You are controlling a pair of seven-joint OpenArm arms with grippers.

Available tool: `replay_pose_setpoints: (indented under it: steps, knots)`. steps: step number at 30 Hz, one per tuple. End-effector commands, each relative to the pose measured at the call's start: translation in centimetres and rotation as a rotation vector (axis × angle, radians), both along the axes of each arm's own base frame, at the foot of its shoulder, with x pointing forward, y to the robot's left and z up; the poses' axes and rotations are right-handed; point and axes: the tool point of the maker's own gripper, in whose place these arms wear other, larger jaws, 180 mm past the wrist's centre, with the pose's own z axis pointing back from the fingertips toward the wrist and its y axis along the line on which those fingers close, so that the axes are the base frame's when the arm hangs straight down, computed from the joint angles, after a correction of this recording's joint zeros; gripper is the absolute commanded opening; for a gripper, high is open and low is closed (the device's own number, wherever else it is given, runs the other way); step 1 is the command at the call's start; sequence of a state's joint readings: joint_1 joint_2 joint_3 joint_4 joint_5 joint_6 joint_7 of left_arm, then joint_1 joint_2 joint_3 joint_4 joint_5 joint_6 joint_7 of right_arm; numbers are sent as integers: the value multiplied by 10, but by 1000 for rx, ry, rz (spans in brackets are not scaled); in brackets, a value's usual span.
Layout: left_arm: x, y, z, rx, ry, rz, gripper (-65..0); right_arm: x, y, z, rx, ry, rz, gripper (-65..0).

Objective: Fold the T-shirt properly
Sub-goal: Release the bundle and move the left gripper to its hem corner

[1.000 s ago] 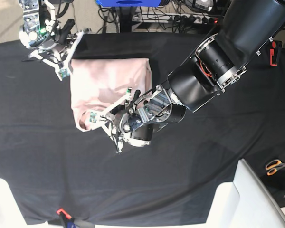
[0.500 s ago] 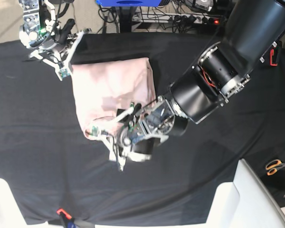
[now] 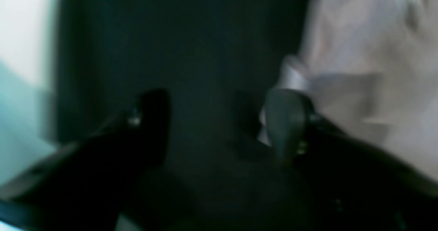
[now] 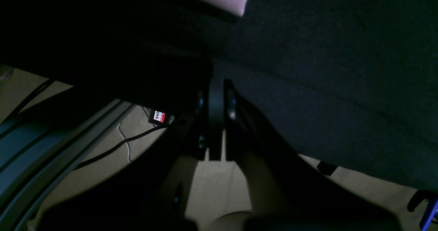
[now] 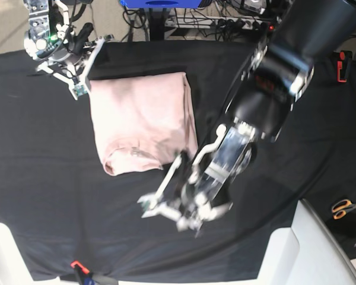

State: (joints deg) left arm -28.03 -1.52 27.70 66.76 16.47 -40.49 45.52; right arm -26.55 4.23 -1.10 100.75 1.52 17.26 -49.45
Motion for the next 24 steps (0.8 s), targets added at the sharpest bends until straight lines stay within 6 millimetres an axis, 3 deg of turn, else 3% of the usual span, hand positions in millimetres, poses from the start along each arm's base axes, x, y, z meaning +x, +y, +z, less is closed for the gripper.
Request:
replay_pose_setpoints:
  steps: [1,3,4,14,18,19,21,24]
  knots:
    - [16,-8,23,-65,-50,17,-388,6,0,5,5,-27,-3,-650]
    - [13,-6,21,-151,-10,73,-586,6,1,5,6,-27,-2,-650]
    - [12,-4,21,-203,9,105,-650,6,1,5,6,-27,0,-650]
    - [26,34,51,-694,150,403,-650,6,2,5,8,-25,0,-650]
    - [20,42,32,-779,290,478,-311,5,2,4,8,-24,0,-650]
    - [20,43,29,-801,317,496,-263,5,2,4,8,-24,0,-650]
    - [17,45,18,-826,376,531,-258,5,2,4,8,-24,0,-650]
    - [19,53,4,-813,419,639,-344,5,2,5,10,-24,0,-650]
